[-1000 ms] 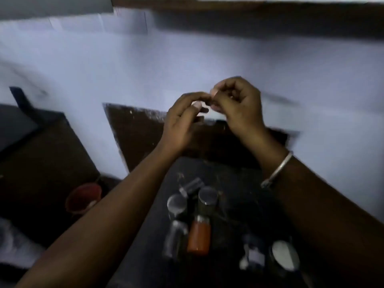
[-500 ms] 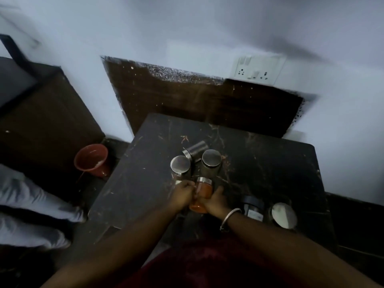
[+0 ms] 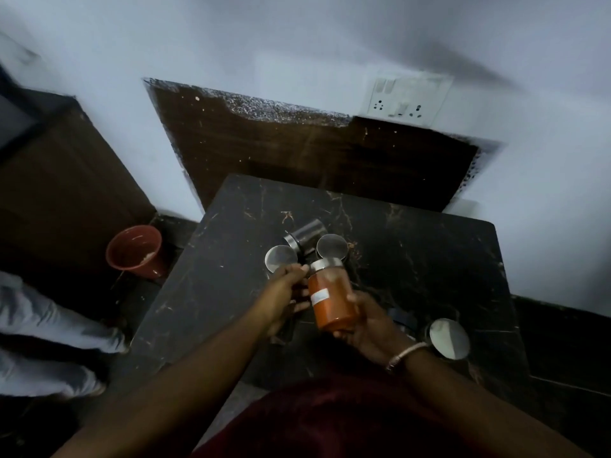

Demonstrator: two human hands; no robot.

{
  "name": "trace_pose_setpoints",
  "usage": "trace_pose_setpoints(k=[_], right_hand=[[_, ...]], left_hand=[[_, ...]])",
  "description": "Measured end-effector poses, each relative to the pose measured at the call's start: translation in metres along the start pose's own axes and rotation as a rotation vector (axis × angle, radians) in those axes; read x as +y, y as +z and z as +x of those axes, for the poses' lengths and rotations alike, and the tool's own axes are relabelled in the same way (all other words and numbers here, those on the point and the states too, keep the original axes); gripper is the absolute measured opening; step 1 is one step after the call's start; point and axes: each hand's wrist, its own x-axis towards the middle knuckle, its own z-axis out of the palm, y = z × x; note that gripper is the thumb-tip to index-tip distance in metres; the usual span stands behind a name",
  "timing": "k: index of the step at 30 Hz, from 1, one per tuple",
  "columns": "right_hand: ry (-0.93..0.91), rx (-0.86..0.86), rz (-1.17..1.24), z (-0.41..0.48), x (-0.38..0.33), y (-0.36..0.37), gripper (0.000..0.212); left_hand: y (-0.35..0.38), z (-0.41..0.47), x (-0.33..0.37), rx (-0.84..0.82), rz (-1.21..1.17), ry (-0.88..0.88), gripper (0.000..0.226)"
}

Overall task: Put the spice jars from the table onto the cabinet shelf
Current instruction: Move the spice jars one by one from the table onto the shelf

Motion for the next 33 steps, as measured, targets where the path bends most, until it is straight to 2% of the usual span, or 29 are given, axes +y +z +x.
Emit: trace_pose_setpoints(k=[2,4,6,8,10,14,17,20,23,25,33], right_hand=[[0.085,-0.192,0.262,-0.019,-0.005,0.001,0.085],[0.133,-0.281,0.326,-0.029,-0.009,0.012,0.08],[0.077,-0.169,0.173,-0.032,-0.015,0.023,0.061],[-0.113,0.07,-0.14,-0.038,-0.026,0.034,0.044],[-0.321,0.191,-0.373,-0.046,-0.038,0.044,0.036],[-0.47,0.079,-0.369,-0.071,-0.05,0.06,0.063],[-0.652,0.027,-0.39,-0.094,-0.067,0.074,0.042],[-0.771,-0.025,-0.375,-0.111,-0.087,0.086,0.038],[-0.832,-0.053,-0.374,-0.122,-0.099,0.095,0.039],[-0.856,-0.058,-0.375,-0.126,-0.104,0.098,0.039],[-0.889,-0.063,-0.378,-0.134,-0.106,0.1,0.036]], left_hand=[[0.01,-0.001,0.003,-0.167,-0.081,-0.042,0.053],[0.025,-0.004,0.007,-0.3,-0.179,-0.071,0.069],[0.039,-0.009,0.017,-0.311,-0.17,-0.07,0.085],[0.049,-0.017,0.028,-0.282,-0.12,-0.037,0.093],[0.056,-0.025,0.042,-0.273,-0.118,0.006,0.084],[0.075,-0.047,0.077,-0.304,-0.096,0.151,0.058],[0.089,-0.069,0.104,-0.355,-0.044,0.271,0.049],[0.105,-0.091,0.132,-0.383,-0.059,0.349,0.056],[0.115,-0.105,0.15,-0.393,-0.064,0.395,0.08],[0.117,-0.11,0.156,-0.389,-0.059,0.41,0.086],[0.122,-0.118,0.159,-0.373,-0.043,0.439,0.074]])
